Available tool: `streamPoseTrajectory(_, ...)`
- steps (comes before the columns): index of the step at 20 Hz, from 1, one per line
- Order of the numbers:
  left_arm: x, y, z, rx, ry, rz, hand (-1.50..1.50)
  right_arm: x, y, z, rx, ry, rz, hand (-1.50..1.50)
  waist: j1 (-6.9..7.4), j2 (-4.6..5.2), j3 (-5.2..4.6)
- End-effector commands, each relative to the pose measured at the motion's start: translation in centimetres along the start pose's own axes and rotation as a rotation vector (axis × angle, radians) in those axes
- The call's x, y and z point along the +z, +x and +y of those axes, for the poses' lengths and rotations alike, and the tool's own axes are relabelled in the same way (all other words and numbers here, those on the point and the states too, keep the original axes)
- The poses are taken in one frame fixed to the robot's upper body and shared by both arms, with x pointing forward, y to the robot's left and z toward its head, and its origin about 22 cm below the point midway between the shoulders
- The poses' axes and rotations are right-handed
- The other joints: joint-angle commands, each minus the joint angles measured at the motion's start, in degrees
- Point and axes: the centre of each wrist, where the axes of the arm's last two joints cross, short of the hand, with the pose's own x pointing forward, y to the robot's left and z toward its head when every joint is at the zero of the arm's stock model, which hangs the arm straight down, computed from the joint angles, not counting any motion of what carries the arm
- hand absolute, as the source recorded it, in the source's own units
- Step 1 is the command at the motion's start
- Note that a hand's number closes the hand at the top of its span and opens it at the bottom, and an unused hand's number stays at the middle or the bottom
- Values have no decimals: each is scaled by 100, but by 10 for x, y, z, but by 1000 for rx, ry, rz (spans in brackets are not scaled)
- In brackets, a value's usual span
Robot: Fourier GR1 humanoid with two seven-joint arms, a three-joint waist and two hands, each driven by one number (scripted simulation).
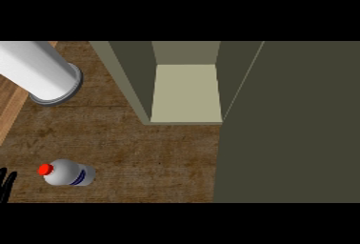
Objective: Pick up the bottled water, place it into the cabinet and close the cabinet
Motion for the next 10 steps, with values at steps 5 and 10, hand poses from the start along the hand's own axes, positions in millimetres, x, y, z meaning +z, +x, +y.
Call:
streamPoseTrajectory(5, -16, -47, 23, 8, -2, 51, -150, 6, 13, 25, -11, 13, 7, -150, -13, 1, -4)
streamPoseTrajectory(10, -34, -68, 39, 41, 38, 97, -150, 16, 7, 7, -10, 9, 1, -150, -19, 2, -1)
